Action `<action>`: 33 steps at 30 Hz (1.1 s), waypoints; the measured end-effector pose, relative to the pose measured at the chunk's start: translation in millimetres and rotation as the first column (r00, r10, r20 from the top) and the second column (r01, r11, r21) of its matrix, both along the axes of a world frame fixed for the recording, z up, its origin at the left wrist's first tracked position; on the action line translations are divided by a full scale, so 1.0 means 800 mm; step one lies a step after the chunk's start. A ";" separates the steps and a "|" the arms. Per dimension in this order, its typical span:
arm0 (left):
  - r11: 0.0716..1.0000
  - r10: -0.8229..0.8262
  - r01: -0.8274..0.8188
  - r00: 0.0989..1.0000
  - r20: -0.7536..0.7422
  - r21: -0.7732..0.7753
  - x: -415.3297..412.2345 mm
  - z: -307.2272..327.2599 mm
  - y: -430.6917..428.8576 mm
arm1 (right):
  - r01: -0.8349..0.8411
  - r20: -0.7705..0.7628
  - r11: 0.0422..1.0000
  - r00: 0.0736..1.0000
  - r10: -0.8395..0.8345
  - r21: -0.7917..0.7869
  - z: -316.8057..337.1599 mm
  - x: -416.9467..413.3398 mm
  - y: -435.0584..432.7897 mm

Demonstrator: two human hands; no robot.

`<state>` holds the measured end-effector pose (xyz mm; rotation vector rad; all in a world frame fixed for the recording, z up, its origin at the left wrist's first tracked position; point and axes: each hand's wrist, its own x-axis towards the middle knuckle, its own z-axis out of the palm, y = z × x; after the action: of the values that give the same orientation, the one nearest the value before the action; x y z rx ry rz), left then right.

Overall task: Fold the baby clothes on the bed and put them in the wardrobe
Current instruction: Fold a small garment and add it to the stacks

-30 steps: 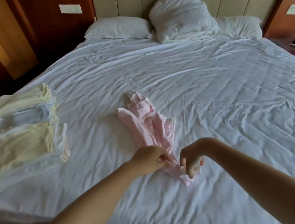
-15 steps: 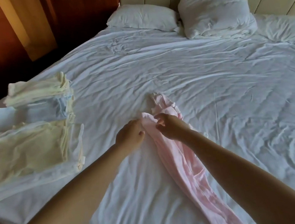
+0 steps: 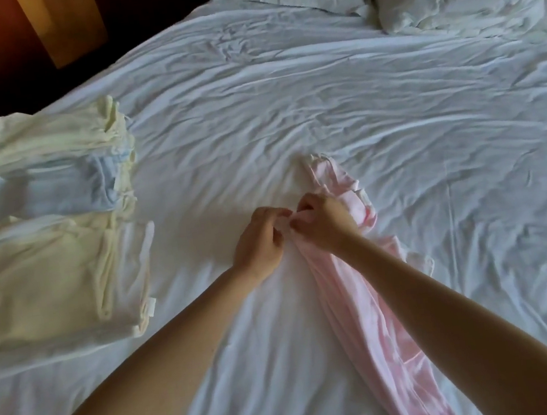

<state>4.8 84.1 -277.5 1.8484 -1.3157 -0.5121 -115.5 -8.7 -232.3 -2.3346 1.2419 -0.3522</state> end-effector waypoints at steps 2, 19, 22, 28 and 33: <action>1.000 -0.017 0.017 1.000 0.009 0.001 -0.007 0.011 0.006 | -0.040 -0.031 0.999 0.999 0.039 -0.008 0.016 -0.011 0.008; 0.957 -0.194 0.218 0.971 0.138 -0.192 -0.091 0.214 0.115 | -0.108 0.402 0.988 0.904 0.145 -0.113 0.210 -0.158 0.143; 0.958 -0.176 0.208 0.970 0.168 -0.197 -0.103 0.241 0.137 | -0.085 0.337 0.992 0.935 0.113 -0.095 0.235 -0.169 0.158; 0.949 -0.162 0.201 0.972 0.173 -0.242 -0.122 0.285 0.175 | -0.101 0.275 0.989 0.953 0.128 -0.111 0.288 -0.185 0.196; 0.952 -0.218 0.210 0.976 -0.014 -0.221 -0.123 0.310 0.196 | -0.072 0.555 0.992 0.823 0.117 -0.104 0.338 -0.200 0.235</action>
<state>-93.8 240.5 -29.4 1.5188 -1.4931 -0.4908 -275.2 179.0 37.9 -2.1072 0.8260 -0.9884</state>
